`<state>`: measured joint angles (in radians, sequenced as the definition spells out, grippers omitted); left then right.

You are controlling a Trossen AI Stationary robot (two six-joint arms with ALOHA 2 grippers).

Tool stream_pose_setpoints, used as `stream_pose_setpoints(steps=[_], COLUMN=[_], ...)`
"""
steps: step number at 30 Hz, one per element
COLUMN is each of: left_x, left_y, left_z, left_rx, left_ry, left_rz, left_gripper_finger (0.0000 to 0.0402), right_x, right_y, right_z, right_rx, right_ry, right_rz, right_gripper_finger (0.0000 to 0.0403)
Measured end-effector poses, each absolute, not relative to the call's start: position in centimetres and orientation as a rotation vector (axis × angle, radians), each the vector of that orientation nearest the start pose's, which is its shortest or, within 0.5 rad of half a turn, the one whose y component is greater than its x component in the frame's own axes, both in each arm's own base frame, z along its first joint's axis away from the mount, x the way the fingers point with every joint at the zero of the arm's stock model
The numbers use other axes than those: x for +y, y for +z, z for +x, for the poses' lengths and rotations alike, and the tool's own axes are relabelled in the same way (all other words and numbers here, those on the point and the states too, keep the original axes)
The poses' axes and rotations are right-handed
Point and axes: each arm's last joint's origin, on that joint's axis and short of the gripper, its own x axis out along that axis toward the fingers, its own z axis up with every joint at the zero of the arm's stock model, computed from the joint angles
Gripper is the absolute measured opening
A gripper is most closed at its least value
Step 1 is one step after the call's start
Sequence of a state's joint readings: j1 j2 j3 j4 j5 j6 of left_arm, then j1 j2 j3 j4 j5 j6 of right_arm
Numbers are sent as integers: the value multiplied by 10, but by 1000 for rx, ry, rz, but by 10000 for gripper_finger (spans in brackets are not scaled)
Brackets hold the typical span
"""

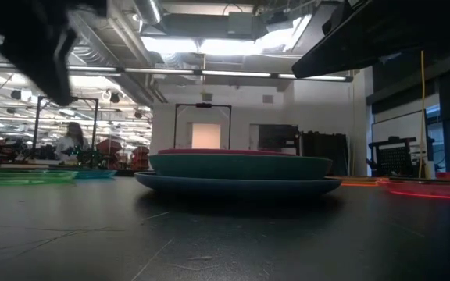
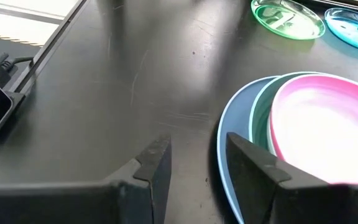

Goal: Stack plastic plates
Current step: Stack the light green plate on the pink plate

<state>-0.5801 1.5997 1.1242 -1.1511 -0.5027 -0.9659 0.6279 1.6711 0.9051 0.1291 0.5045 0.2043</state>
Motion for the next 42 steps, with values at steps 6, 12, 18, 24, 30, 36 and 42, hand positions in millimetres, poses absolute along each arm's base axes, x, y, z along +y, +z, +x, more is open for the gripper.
stream_pose_setpoints(steps=[6,12,18,24,30,36,42], left_x=[-120,-100,-81,-65,-56,-56,-57], left_y=[187,165,162,151,132,131,132], left_z=[219,205,183,167,156,157,159], left_rx=[1363,1466,1415,1362,1348,1338,1331], left_ry=[615,642,637,600,608,613,605], left_rz=[6,-60,-141,-279,-314,-316,-305], left_gripper_finger=[112,112,112,111,111,104,55], right_x=[188,188,188,188,188,188,188], right_y=[184,184,184,184,184,184,184], right_z=[283,283,283,283,283,283,283], right_rx=[545,545,548,549,548,546,546], right_ry=[63,64,63,63,60,55,53], right_rz=[-143,-146,-148,-149,-150,-152,-153], right_gripper_finger=[143,143,143,143,143,143,143])
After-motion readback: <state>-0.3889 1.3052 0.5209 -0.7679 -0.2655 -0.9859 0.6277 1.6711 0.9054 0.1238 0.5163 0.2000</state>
